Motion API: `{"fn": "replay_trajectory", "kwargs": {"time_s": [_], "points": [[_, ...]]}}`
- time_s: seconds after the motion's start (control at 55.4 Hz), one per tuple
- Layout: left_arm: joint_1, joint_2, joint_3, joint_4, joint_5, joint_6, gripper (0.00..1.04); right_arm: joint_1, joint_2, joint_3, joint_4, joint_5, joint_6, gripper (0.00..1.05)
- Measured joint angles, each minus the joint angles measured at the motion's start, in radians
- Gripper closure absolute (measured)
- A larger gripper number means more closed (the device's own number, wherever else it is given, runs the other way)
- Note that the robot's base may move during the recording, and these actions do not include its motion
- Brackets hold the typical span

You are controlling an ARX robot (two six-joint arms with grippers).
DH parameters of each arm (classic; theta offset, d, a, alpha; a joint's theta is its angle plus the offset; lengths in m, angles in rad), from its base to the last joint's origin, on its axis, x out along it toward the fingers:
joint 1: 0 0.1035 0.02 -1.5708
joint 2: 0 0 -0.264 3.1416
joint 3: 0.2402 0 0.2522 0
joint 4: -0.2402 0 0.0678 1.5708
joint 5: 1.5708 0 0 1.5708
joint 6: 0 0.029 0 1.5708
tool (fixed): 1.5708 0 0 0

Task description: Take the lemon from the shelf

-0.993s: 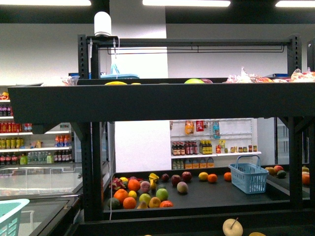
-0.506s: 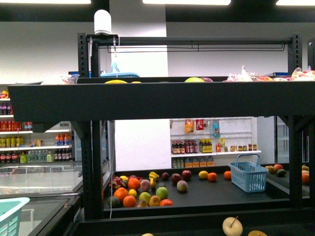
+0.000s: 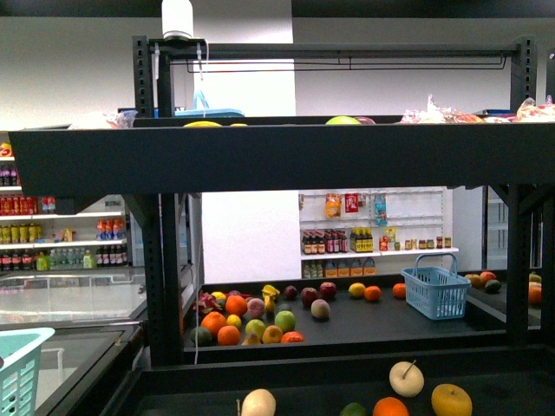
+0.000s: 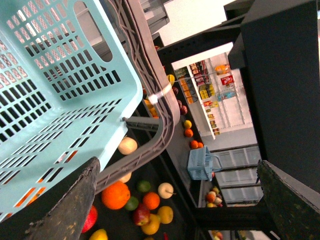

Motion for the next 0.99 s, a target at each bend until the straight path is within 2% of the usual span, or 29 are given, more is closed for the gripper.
{"fn": "replay_trajectory", "kwargs": {"time_s": [0.289, 0.885, 0.993], "points": [[-0.008, 0.224, 0.14, 0.059, -0.022, -0.148, 0.08, 0.0, 0.0, 0.0, 0.0, 0.0, 0.0, 0.07], [-0.051, 0.458, 0.354, 0.131, -0.09, -0.206, 0.08, 0.0, 0.0, 0.0, 0.0, 0.0, 0.0, 0.07], [-0.06, 0.462, 0.369, 0.116, -0.102, -0.203, 0.24, 0.0, 0.0, 0.0, 0.0, 0.0, 0.0, 0.07]]}}
